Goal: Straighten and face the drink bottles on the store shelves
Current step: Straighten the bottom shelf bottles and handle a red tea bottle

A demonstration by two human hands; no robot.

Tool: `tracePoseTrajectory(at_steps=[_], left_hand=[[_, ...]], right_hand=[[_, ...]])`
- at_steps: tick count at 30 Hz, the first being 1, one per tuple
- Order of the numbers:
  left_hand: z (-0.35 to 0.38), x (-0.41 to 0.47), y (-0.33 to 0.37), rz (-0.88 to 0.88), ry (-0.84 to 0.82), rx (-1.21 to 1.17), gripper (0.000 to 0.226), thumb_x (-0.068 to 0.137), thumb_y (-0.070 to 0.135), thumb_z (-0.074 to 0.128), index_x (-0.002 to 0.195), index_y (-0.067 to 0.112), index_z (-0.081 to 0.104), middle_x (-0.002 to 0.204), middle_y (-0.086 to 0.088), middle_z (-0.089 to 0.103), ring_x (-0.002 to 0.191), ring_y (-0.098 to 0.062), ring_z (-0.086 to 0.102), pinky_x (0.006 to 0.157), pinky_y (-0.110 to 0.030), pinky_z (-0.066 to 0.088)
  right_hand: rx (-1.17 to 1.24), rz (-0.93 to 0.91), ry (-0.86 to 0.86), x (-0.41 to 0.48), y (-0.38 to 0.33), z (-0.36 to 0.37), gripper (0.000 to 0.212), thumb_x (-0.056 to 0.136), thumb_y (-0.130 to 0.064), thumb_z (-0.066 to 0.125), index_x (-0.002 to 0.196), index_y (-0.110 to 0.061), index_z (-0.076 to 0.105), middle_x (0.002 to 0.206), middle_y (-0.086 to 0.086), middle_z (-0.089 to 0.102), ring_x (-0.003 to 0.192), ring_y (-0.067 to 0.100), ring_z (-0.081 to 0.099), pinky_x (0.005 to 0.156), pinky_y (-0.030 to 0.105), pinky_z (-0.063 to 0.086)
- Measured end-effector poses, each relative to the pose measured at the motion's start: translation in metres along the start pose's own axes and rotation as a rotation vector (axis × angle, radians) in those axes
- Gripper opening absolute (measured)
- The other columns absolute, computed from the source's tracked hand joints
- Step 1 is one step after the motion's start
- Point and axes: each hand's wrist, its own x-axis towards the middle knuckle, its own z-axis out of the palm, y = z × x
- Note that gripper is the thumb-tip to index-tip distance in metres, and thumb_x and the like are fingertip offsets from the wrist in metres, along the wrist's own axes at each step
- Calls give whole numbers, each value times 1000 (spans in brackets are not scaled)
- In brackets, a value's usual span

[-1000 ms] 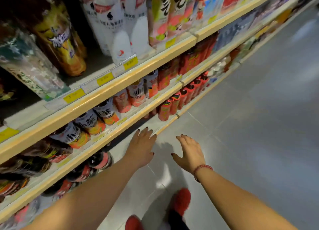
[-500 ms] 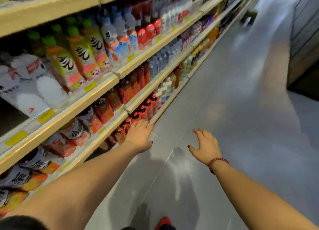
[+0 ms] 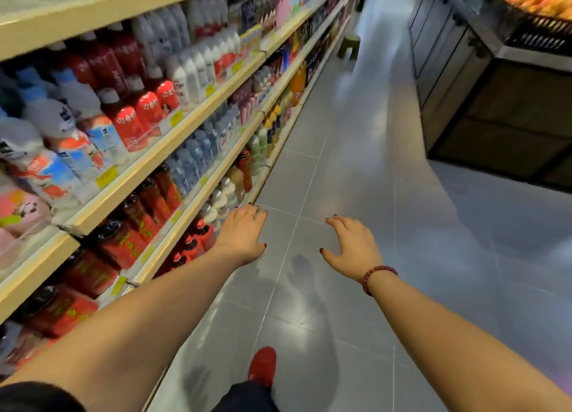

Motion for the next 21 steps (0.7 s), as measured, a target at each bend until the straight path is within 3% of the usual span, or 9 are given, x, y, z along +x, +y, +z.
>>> tracePoseTrajectory(at_steps=[14, 21], left_hand=[[-6, 244, 5, 33, -13, -47, 73, 82, 45, 63, 143, 15, 35, 144, -9, 41, 134, -26, 37, 109, -35, 29], [4, 351, 23, -167, -47, -92, 78, 82, 42, 63, 146, 14, 29, 146, -8, 39, 133, -26, 36, 109, -33, 28]], right_hand=[[10, -4, -12, 213, 81, -32, 68, 89, -45, 58, 146, -19, 34, 152, 3, 36, 140, 23, 30, 116, 35, 22], [23, -116, -66, 349, 165, -54, 69, 89, -45, 57, 148, -20, 31, 155, 4, 31, 143, 23, 25, 118, 38, 15]])
